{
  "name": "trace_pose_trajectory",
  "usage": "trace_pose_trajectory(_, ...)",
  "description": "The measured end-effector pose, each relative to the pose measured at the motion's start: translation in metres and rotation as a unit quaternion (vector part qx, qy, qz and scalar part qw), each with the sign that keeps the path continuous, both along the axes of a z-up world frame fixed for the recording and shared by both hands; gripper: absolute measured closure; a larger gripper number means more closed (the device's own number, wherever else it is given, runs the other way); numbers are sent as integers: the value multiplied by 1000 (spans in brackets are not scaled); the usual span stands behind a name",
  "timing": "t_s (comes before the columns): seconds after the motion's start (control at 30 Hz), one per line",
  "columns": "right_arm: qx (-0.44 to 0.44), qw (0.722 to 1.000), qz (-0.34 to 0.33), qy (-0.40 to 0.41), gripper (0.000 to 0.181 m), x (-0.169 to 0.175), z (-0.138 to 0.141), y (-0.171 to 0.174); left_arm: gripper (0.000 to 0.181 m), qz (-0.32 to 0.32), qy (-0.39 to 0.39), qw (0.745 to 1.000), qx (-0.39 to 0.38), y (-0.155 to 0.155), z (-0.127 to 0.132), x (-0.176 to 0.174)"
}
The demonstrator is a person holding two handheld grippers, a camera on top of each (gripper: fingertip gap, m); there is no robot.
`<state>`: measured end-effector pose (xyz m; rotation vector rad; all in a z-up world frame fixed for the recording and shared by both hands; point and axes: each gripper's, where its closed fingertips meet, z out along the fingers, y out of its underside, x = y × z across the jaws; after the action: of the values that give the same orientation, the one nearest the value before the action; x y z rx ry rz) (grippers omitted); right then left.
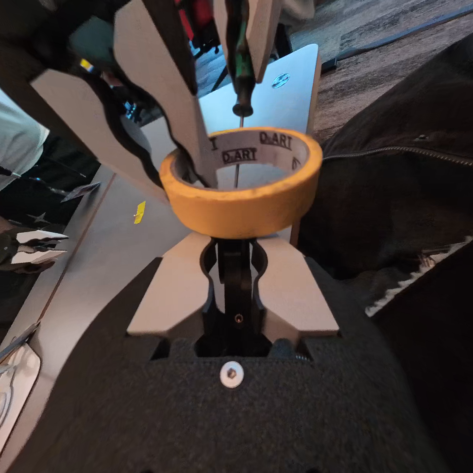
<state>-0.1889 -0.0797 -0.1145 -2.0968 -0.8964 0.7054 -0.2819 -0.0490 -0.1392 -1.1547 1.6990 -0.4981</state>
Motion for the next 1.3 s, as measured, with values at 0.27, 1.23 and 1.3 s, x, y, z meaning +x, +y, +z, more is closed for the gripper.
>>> trace_pose_trajectory(0.27,-398,851,-160,304,158,-14,-6,-7,160,15,8,1000,23,8,-1,-3)
trace_pose_trajectory(1.23,133,990,46,-12,164,-18,14,4,160,3,-30,999,-22,1,13,0)
trace_pose_trajectory(1.3,-28,995,-53,85,164,-17,8,10,160,23,-28,999,8,9,15,-2)
